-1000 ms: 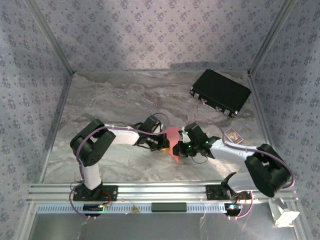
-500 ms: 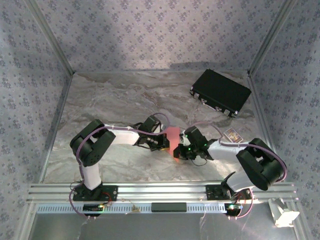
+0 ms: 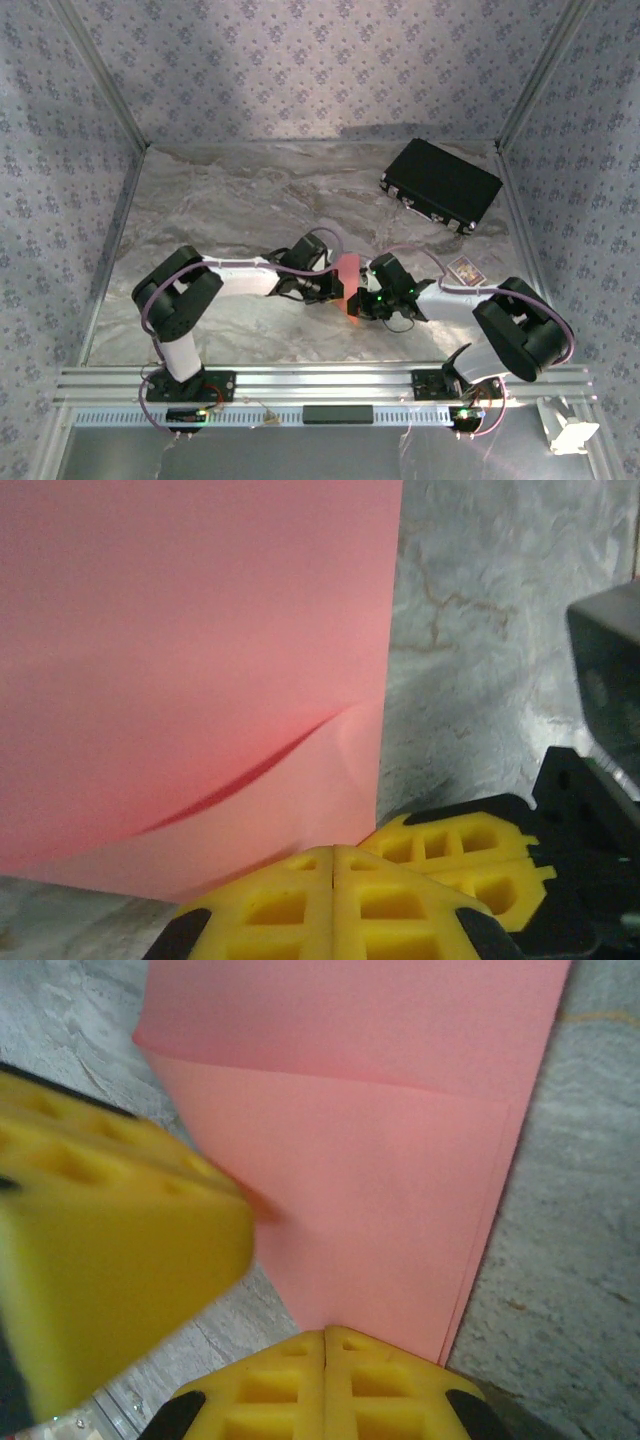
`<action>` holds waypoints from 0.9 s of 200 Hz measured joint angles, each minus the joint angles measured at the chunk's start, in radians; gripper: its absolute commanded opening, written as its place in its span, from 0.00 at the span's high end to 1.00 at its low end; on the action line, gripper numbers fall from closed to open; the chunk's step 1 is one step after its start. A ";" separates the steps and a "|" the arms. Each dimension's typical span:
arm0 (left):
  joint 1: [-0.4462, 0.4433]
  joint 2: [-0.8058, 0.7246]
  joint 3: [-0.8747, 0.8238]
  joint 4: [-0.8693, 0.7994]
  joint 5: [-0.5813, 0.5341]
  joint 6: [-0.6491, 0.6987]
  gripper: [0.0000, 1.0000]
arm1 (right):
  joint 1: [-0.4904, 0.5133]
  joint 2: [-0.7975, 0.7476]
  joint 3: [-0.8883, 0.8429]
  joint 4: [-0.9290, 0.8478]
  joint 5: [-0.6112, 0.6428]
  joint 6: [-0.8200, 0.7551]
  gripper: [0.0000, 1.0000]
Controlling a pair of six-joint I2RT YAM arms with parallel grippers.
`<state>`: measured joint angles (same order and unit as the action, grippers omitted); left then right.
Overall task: Fold a paper plane with a square sheet of paper (pick it up from the middle)
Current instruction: Third fold the triangle at the center of the table.
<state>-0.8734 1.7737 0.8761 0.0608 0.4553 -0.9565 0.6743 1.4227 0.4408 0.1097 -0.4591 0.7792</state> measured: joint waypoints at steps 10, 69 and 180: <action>-0.005 0.013 -0.001 -0.001 -0.001 -0.004 1.00 | 0.000 0.000 0.000 0.000 0.000 0.000 1.00; 0.017 0.035 -0.011 0.001 0.001 0.003 1.00 | 0.000 0.000 -0.001 0.008 0.009 0.000 1.00; 0.121 0.035 -0.012 -0.008 0.020 0.072 1.00 | 0.000 0.000 -0.002 0.023 0.032 0.000 1.00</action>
<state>-0.7525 1.8084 0.8639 0.0528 0.4755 -0.8845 0.6746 1.4227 0.4389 0.1329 -0.4274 0.7788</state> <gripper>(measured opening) 0.044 0.051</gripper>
